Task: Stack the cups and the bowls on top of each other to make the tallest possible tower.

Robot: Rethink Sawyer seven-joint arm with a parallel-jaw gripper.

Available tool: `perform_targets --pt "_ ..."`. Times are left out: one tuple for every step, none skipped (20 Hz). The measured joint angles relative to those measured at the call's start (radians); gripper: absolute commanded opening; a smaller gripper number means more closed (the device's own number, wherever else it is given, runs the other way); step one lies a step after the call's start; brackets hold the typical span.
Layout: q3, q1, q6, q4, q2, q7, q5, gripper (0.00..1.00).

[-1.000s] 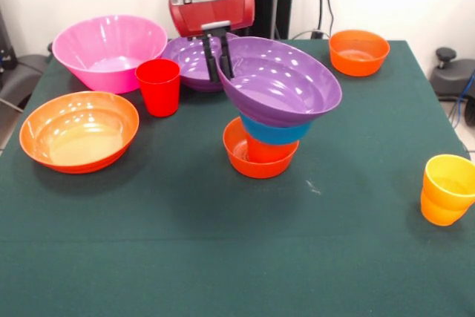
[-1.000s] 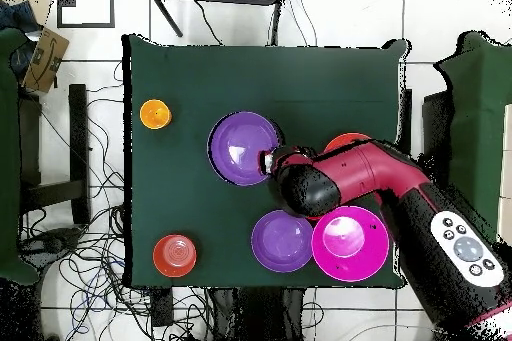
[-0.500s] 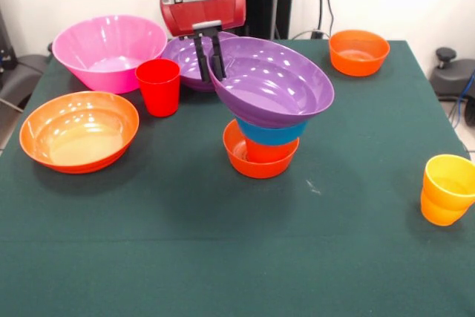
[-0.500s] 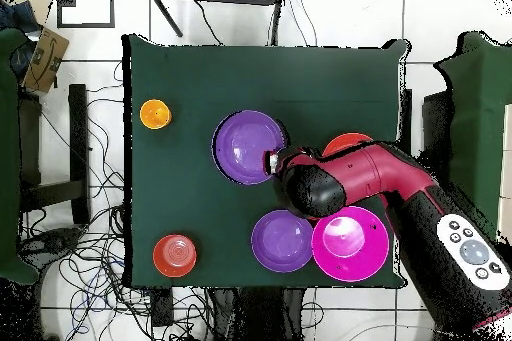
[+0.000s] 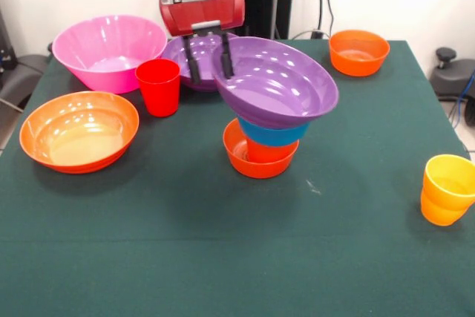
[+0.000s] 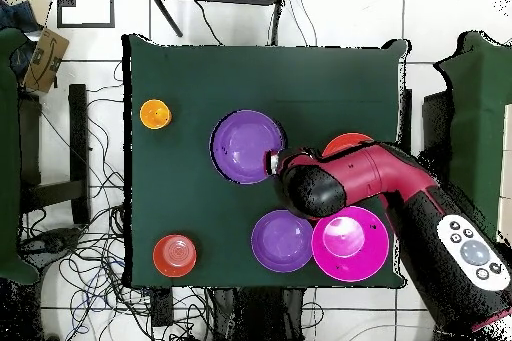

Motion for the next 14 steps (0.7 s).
perform_targets --pt "0.000 -0.001 0.004 0.000 0.000 0.000 0.000 1.00" --pt "0.000 -0.001 0.006 0.000 0.000 0.000 0.000 1.00" --pt "0.000 -0.003 0.017 0.000 0.000 0.000 0.000 1.00" --pt "0.000 -0.003 0.024 0.001 0.000 0.000 0.000 1.00" --pt "0.000 -0.004 0.029 0.001 0.000 0.000 0.000 1.00" --pt "0.000 -0.004 0.035 0.001 0.000 0.000 0.000 1.00" --pt "0.000 -0.004 0.037 0.001 0.000 0.000 0.000 1.00" --pt "0.000 -0.004 0.038 0.002 0.000 0.000 0.000 1.00" --pt "0.000 -0.004 0.040 0.002 0.000 0.000 0.000 1.00" --pt "0.000 -0.004 0.041 0.003 0.000 0.000 0.000 1.00" --pt "0.000 -0.004 0.041 0.003 0.000 0.000 0.000 1.00" --pt "0.000 -0.004 0.041 0.004 0.000 0.000 0.000 1.00" --pt "0.000 -0.004 0.041 0.004 0.000 0.000 0.000 1.00" --pt "0.000 -0.004 0.041 0.005 0.000 0.000 0.000 1.00"
